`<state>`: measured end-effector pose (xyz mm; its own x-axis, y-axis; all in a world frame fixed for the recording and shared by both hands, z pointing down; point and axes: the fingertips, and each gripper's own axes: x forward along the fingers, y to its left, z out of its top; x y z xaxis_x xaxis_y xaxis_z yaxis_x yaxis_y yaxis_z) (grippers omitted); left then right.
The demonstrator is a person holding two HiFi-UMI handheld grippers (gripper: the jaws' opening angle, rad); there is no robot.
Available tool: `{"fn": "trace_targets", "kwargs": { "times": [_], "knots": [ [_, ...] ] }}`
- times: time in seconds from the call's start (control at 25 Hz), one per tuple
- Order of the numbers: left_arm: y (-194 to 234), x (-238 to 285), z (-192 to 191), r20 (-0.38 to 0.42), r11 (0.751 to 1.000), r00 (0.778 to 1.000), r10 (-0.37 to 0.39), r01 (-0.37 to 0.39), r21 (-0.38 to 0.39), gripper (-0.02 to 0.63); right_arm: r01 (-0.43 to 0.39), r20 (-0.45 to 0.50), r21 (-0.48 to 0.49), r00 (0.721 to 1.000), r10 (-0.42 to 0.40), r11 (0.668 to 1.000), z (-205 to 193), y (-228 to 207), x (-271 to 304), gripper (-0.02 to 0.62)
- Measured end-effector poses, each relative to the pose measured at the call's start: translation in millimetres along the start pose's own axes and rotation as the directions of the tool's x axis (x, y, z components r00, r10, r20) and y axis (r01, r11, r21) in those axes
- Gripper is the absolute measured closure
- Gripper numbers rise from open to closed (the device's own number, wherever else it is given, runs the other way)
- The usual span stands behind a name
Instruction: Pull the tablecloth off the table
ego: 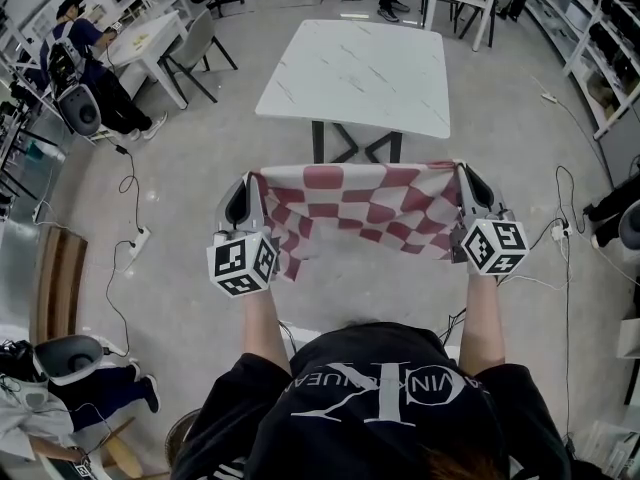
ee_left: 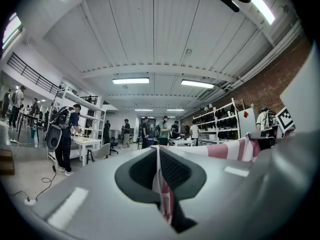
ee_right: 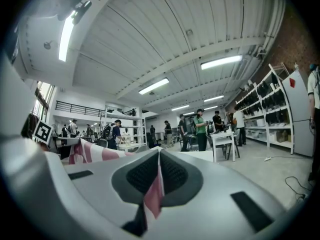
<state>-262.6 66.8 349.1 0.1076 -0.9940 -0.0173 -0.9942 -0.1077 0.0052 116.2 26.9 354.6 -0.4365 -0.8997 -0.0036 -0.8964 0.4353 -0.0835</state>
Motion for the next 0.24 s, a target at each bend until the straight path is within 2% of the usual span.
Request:
{"fn": "trace_targets", "kwargs": {
  "times": [0.24],
  "knots": [
    [-4.0, -11.1, -6.5, 0.001, 1.000, 1.000, -0.003, 0.003, 0.011, 0.594, 0.007, 0.002, 0.002, 1.000, -0.007, 1.000, -7.4, 2.0, -12.8, 0.581]
  ]
}}
